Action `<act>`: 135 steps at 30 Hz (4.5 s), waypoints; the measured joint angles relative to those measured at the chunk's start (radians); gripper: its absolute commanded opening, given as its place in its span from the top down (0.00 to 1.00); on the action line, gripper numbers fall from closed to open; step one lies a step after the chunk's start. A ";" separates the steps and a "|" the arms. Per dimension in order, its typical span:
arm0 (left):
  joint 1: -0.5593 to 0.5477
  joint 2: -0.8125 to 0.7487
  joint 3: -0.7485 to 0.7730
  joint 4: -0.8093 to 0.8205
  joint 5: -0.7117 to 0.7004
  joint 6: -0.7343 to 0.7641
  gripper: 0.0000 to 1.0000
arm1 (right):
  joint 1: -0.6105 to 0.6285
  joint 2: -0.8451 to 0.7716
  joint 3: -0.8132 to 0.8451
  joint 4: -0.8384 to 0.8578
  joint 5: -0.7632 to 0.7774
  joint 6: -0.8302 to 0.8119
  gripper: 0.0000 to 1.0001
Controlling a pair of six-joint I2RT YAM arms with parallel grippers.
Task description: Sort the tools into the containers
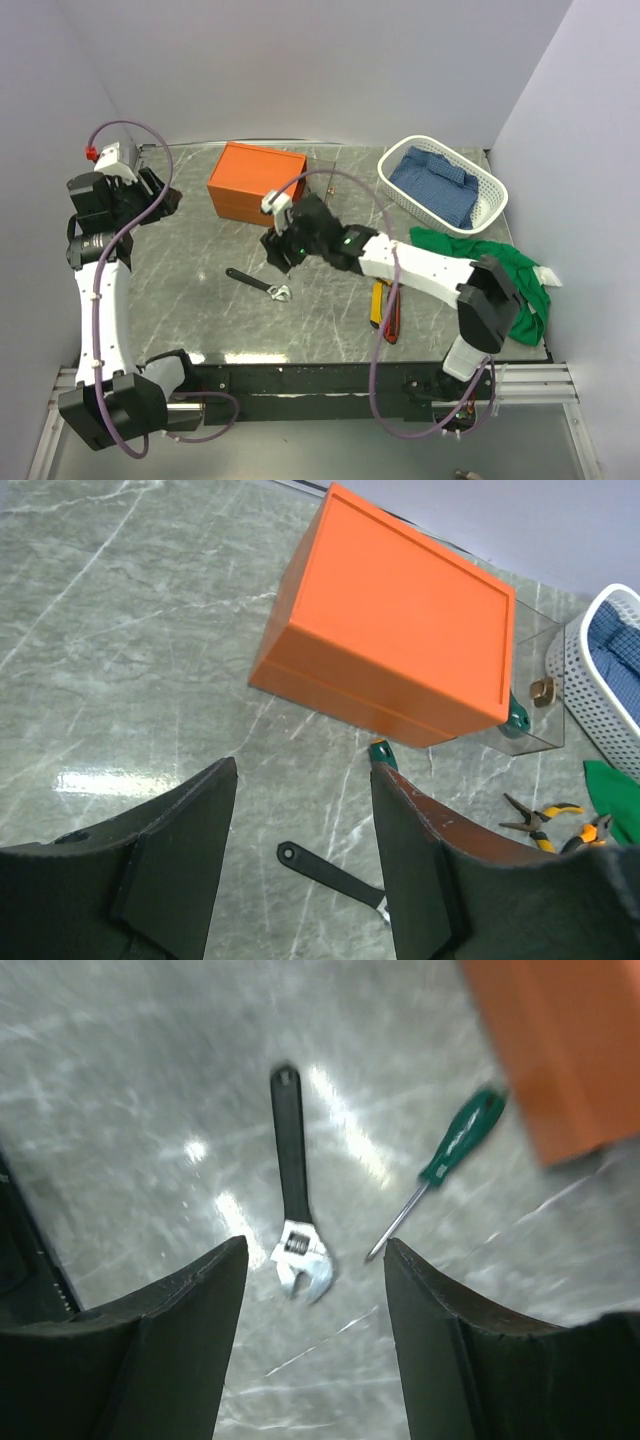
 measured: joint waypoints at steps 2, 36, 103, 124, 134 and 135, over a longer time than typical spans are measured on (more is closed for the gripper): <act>0.003 -0.014 -0.014 0.005 0.005 -0.013 0.37 | 0.027 0.032 -0.030 0.013 0.043 0.044 0.34; 0.036 -0.128 -0.121 -0.007 0.019 -0.051 0.37 | -0.034 0.539 0.212 0.085 0.233 0.106 0.79; -0.106 0.515 0.354 0.061 0.106 0.115 0.99 | -0.592 0.056 0.124 0.103 0.095 0.284 1.00; -0.101 0.851 0.414 0.192 0.134 0.110 0.96 | -0.632 0.359 0.164 0.106 -0.197 0.387 0.99; -0.117 0.883 0.415 0.182 0.240 0.158 0.96 | -0.547 0.418 0.236 0.144 -0.273 0.444 0.98; -0.119 0.883 0.415 0.173 0.245 0.177 0.96 | -0.541 0.423 0.240 0.146 -0.280 0.451 0.98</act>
